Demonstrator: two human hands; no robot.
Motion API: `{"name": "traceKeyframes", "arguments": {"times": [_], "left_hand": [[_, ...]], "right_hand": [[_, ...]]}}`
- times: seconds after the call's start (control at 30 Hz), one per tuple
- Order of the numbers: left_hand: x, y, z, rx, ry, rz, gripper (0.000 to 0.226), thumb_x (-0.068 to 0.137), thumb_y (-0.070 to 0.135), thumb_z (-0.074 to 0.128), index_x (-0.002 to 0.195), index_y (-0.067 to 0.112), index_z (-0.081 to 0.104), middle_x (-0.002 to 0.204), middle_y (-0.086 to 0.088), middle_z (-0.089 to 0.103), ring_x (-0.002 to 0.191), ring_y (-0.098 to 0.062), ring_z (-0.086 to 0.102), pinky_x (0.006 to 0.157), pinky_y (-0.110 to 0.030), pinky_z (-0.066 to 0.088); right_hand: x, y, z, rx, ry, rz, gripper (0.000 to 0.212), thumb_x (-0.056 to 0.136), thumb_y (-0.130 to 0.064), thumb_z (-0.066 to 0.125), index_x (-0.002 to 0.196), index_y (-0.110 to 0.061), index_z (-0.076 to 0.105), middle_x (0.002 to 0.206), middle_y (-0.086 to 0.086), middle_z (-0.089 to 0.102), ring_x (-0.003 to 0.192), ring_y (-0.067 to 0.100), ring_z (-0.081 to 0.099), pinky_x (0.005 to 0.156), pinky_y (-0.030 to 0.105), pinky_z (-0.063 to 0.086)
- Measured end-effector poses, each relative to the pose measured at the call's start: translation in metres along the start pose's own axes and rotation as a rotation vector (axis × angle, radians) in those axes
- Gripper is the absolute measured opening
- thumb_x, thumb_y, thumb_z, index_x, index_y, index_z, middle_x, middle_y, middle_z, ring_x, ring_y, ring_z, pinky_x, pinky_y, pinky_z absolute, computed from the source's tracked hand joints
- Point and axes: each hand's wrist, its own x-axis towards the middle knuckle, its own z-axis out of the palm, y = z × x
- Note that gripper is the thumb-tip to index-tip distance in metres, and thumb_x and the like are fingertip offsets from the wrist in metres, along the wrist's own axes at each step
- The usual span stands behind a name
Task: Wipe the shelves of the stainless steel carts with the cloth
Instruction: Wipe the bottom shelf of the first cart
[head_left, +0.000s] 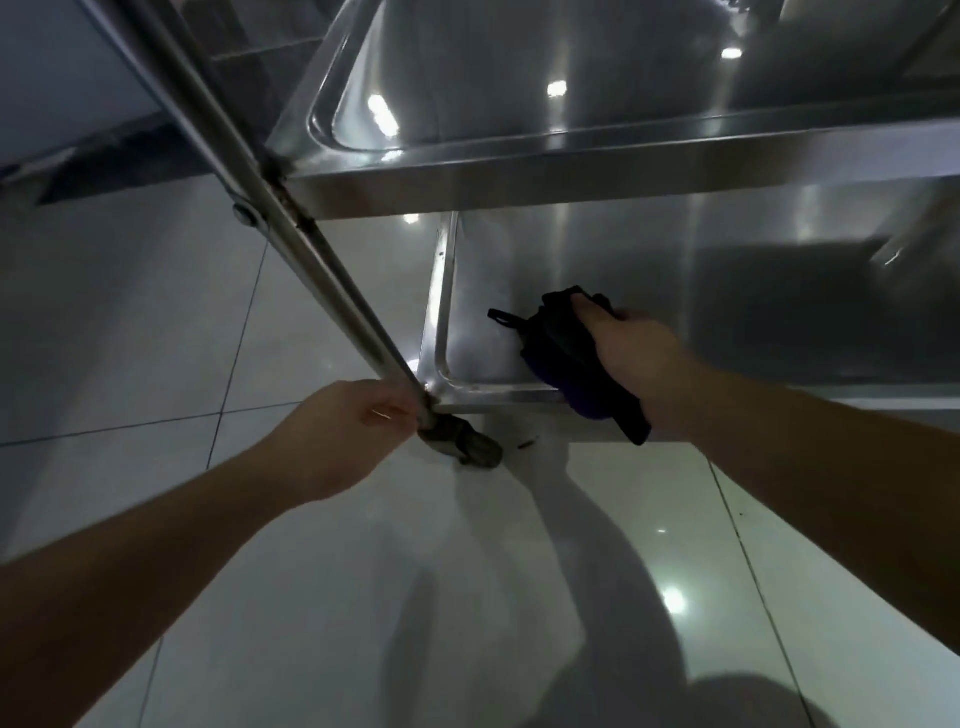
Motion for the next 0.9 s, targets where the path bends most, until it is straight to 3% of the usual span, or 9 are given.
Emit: {"name": "traceKeyframes", "arguments": {"times": [0.07,0.17,0.23,0.33,0.47,0.57,0.63,0.77,0.9], "left_hand": [[0.007,-0.008,-0.003,0.005,0.036,-0.082,0.008,0.095,0.046,0.069,0.101,0.043,0.074,0.104,0.017,0.073,0.087,-0.002,0.065,0.069,-0.018,0.047],[0.016,-0.016,-0.007,-0.103,0.151,-0.145,0.041,0.088,0.059,0.071,0.119,0.034,0.062,0.112,0.02,0.066,0.093,0.005,0.061,0.065,-0.019,0.045],[0.02,-0.016,-0.011,-0.21,0.255,-0.085,0.048,0.087,0.056,0.074,0.126,0.032,0.058,0.115,0.021,0.067,0.1,0.003,0.065,0.069,-0.015,0.046],[0.024,-0.013,-0.012,-0.358,0.38,0.035,0.031,0.093,0.043,0.073,0.121,0.043,0.06,0.114,0.027,0.07,0.107,0.01,0.065,0.084,-0.01,0.048],[0.028,-0.013,-0.008,-0.506,0.362,0.081,0.025,0.101,0.033,0.065,0.116,0.051,0.056,0.12,0.027,0.07,0.114,0.006,0.065,0.103,-0.026,0.052],[0.031,-0.015,-0.009,-0.519,0.359,0.092,0.023,0.103,0.031,0.063,0.12,0.045,0.057,0.12,0.026,0.071,0.114,0.004,0.066,0.106,-0.037,0.053],[0.031,-0.014,-0.01,-0.48,0.368,0.092,0.024,0.103,0.032,0.061,0.125,0.041,0.057,0.118,0.027,0.071,0.113,0.006,0.065,0.104,-0.036,0.055],[0.031,-0.013,-0.011,-0.431,0.378,0.088,0.026,0.104,0.032,0.06,0.13,0.033,0.057,0.118,0.023,0.072,0.113,0.002,0.066,0.102,-0.036,0.056],[0.033,-0.012,-0.011,-0.36,0.388,0.088,0.031,0.104,0.034,0.06,0.134,0.029,0.059,0.115,0.023,0.072,0.107,0.011,0.064,0.087,-0.011,0.053]], "right_hand": [[0.007,-0.003,0.011,-0.004,0.013,-0.014,0.04,0.095,-0.051,0.065,0.099,-0.011,0.068,0.066,0.008,0.074,0.051,0.027,0.067,0.045,0.031,0.051],[0.025,-0.009,0.029,-0.114,0.037,-0.06,0.054,0.095,-0.061,0.057,0.108,-0.011,0.069,0.091,0.017,0.076,0.074,0.035,0.072,0.065,0.043,0.058],[0.034,-0.008,0.044,-0.326,0.089,-0.219,0.06,0.094,-0.067,0.047,0.108,-0.013,0.069,0.098,0.015,0.074,0.087,0.035,0.071,0.081,0.047,0.057],[0.035,0.003,0.065,-0.644,0.152,-0.543,0.057,0.092,-0.071,0.035,0.108,-0.024,0.063,0.097,0.001,0.07,0.09,0.023,0.066,0.083,0.038,0.052],[0.033,0.047,0.088,-1.154,-0.083,-0.731,0.048,0.099,-0.061,0.034,0.137,-0.037,0.051,0.122,-0.002,0.069,0.111,0.028,0.062,0.093,0.043,0.049],[0.03,0.086,0.101,-1.453,-0.236,-0.771,0.056,0.105,-0.053,0.022,0.158,-0.037,0.027,0.164,-0.012,0.032,0.152,0.023,0.027,0.122,0.051,0.023],[0.036,0.089,0.105,-1.436,-0.272,-0.739,0.059,0.104,-0.052,0.011,0.161,-0.037,0.016,0.168,-0.016,0.016,0.157,0.018,0.009,0.126,0.053,0.01],[0.062,0.074,0.112,-1.388,-0.333,-0.681,0.062,0.1,-0.057,0.005,0.16,-0.043,0.008,0.168,-0.022,0.006,0.157,0.014,0.001,0.126,0.052,0.001],[0.101,0.056,0.125,-1.35,-0.35,-0.637,0.06,0.1,-0.059,0.009,0.159,-0.047,0.007,0.168,-0.022,0.002,0.157,0.014,-0.003,0.123,0.051,-0.006]]}}
